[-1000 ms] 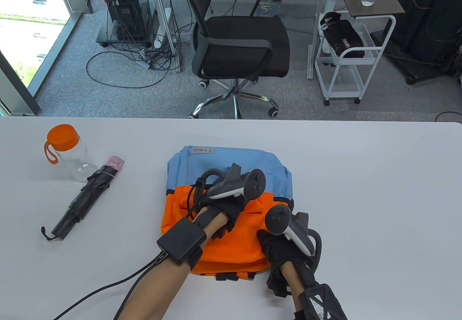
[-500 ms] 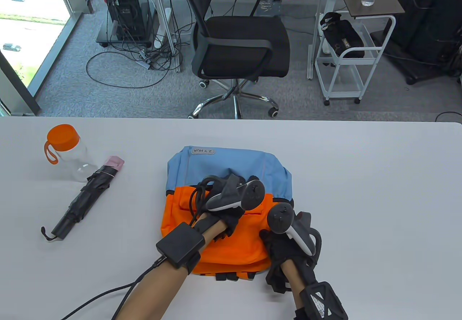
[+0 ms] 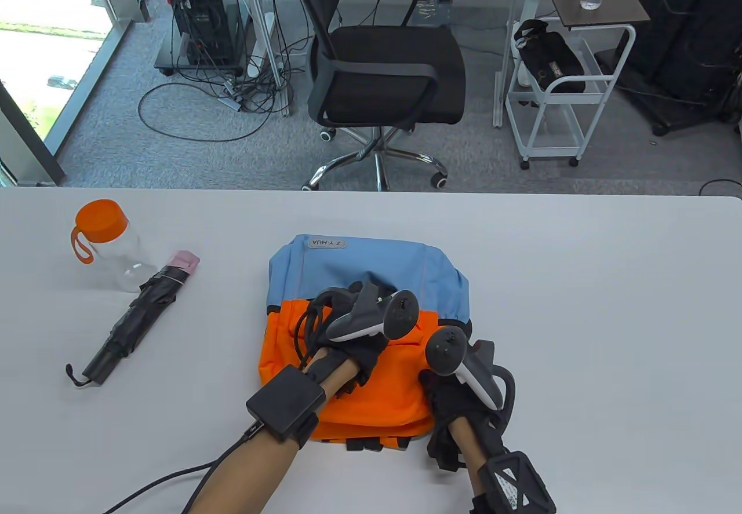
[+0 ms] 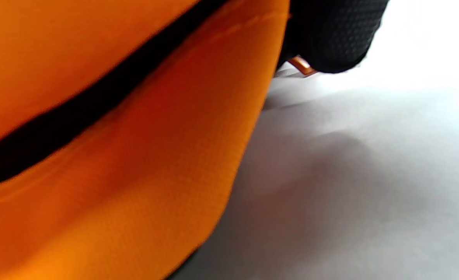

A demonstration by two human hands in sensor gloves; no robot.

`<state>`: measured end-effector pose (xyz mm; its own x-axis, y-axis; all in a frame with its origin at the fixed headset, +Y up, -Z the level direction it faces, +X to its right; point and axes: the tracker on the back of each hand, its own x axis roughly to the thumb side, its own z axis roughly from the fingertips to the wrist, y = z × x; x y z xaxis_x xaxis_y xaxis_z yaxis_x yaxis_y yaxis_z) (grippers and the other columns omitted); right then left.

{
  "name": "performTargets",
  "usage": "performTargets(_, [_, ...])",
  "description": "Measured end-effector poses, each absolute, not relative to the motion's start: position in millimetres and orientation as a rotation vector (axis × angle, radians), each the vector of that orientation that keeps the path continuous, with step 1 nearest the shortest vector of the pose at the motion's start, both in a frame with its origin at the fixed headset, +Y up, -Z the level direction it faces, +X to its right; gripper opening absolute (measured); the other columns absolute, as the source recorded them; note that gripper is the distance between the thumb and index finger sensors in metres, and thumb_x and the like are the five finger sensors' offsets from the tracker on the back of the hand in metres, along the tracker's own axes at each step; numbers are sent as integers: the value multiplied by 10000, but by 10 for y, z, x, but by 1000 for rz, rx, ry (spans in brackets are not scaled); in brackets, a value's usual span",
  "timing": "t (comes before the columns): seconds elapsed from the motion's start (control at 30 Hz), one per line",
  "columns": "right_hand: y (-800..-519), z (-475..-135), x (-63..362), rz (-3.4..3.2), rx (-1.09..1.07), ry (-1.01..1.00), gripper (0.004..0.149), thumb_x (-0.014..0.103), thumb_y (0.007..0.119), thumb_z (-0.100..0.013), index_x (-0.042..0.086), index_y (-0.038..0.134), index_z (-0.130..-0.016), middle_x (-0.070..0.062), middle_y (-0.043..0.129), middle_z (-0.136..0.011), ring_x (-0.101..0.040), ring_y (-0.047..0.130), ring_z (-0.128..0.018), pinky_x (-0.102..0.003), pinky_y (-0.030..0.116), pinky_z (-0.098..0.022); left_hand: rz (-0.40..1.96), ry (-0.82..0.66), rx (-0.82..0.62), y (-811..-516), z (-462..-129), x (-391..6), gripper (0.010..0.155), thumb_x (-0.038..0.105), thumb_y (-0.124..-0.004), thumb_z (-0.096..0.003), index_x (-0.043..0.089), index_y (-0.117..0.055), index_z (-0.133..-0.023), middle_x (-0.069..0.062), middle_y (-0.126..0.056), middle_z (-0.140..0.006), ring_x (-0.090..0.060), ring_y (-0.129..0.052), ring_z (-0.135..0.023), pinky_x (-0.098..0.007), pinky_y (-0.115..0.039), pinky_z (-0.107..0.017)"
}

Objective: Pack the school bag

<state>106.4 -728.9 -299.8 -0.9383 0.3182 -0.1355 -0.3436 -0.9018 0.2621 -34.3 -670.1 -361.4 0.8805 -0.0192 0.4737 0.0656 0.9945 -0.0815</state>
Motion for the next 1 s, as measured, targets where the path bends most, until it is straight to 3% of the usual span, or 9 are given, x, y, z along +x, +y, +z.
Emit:
performTargets(0.2, [-7298,-2992,1051,2781,-119,398,813,309,738,-428,-35,335,-1046,-416,485,-988,-240,859,-584,-452,809,-486,-26,-488,-40,-6678,-3603,-320,525,335,-807,-485,104,-801,-957,-115,-892,-833,-335,-899,-690,-565,-789,-577])
performTargets(0.33, [-7304,-2995,1058,2770,-116,400,812,313,737,-430,-34,337,-1045,-416,481,-989,-246,857,-589,-458,805,-489,20,-458,-34,-6640,-3641,-341,408,344,-834,-477,167,-876,-842,-57,-944,-734,-303,-943,-639,-540,-827,-549])
performTargets(0.47, [-7310,-2994,1066,2760,-113,401,811,315,736,-431,-34,337,-1045,-419,472,-991,-256,853,-594,-470,796,-492,11,-533,90,-6585,-3608,-403,502,378,-853,-458,171,-822,-914,-41,-952,-731,-246,-992,-584,-488,-883,-507])
performTargets(0.57, [-7307,-2994,1065,2760,-110,407,812,314,736,-432,-36,336,-1045,-419,470,-991,-259,852,-594,-472,795,-493,-56,-643,28,-6609,-3609,-381,539,342,-827,-483,190,-739,-993,-99,-879,-854,-244,-974,-610,-479,-872,-519])
performTargets(0.67, [-7307,-2993,1066,2763,-110,407,811,314,735,-432,-36,337,-1045,-417,471,-992,-257,853,-593,-471,795,-493,-43,-645,-44,-6644,-3650,-365,575,316,-802,-498,202,-692,-1052,-173,-772,-979,-290,-921,-691,-504,-829,-562])
performTargets(0.8, [-7308,-2995,1066,2765,-112,409,810,313,736,-432,-36,339,-1045,-420,472,-990,-258,853,-592,-471,796,-492,-11,-633,-99,-6687,-3665,-337,542,285,-795,-501,214,-701,-1031,-206,-701,-981,-345,-852,-727,-548,-772,-590])
performTargets(1.0, [-7311,-2994,1058,2782,-111,414,808,313,736,-433,-37,340,-1044,-418,470,-992,-258,852,-593,-472,795,-493,-54,-637,-40,-6704,-3630,-293,481,289,-804,-490,208,-755,-962,-219,-728,-941,-351,-837,-732,-557,-765,-591])
